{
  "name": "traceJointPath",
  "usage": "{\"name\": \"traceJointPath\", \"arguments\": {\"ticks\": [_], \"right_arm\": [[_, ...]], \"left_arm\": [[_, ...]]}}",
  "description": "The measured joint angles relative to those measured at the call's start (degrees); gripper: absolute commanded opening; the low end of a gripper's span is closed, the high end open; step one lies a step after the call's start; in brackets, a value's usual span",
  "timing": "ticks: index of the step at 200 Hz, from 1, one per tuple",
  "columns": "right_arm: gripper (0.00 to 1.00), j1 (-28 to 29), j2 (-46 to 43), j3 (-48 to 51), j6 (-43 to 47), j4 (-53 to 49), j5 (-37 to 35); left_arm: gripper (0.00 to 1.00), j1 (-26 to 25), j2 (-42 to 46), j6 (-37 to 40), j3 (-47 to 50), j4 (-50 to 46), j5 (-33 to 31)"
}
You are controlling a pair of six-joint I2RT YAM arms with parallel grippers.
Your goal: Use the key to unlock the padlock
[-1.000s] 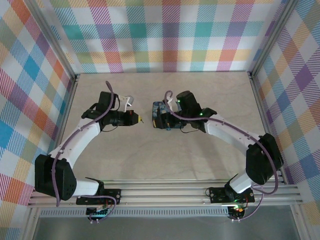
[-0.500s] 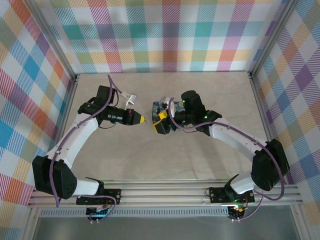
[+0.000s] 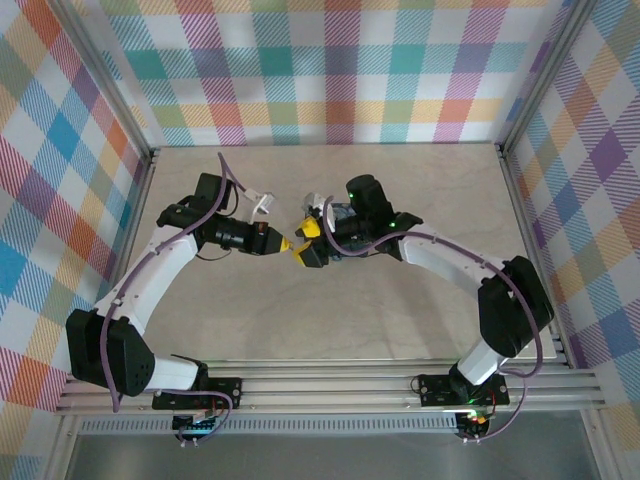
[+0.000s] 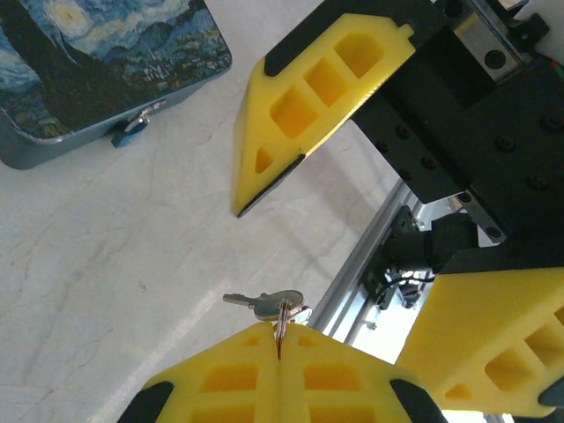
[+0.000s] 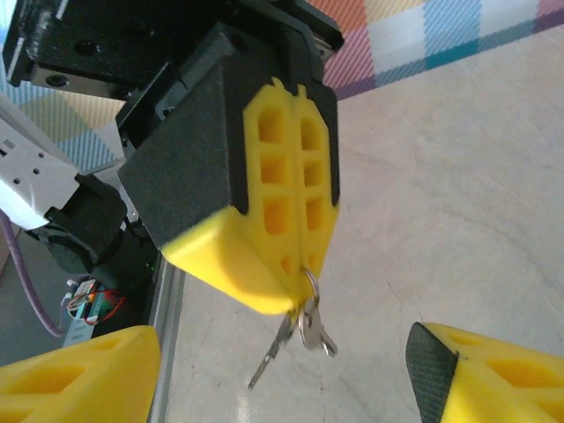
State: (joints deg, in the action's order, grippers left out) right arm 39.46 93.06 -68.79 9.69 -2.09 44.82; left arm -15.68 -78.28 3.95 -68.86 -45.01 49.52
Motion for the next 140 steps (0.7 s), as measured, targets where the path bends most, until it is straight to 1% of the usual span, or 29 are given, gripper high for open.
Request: {"name": "traceJointPath", "arguments": {"ticks": [26, 57, 75, 84, 90, 128, 140], "right_arm": [[0.7, 0.96, 1.92, -1.49, 2.27, 0.5, 1.57], [0.59, 1.92, 3.37, -1.88, 4.85, 0.7, 2.6], [0.45, 2.29, 4.07, -2.08, 6.21, 0.92, 2.58], [0.34, 2.49, 4.35, -2.1, 6.56, 0.98, 2.38], [0.29, 2.58, 4.55, -2.1, 6.78, 1.14, 2.19], [0.13, 2.62, 4.72, -2.14, 7.43, 0.92, 0.52], [0.09, 2.62, 4.74, -2.51, 6.97, 0.15, -0.42]], "left_arm": [[0.0, 0.0, -0.11, 0.0, -0.72, -0.94, 0.68], [0.0, 0.0, -0.42, 0.0, -2.05, -2.08, 1.03], [0.0, 0.0, -0.68, 0.02, -2.84, -3.08, 1.14], [0.0, 0.0, -0.74, 0.0, -3.15, -3.39, 1.31], [0.0, 0.0, -0.76, 0.02, -3.32, -3.56, 1.42], [0.0, 0.0, -0.76, 0.04, -3.67, -4.42, 1.42], [0.0, 0.0, -0.76, 0.04, -3.69, -4.39, 1.25]]}}
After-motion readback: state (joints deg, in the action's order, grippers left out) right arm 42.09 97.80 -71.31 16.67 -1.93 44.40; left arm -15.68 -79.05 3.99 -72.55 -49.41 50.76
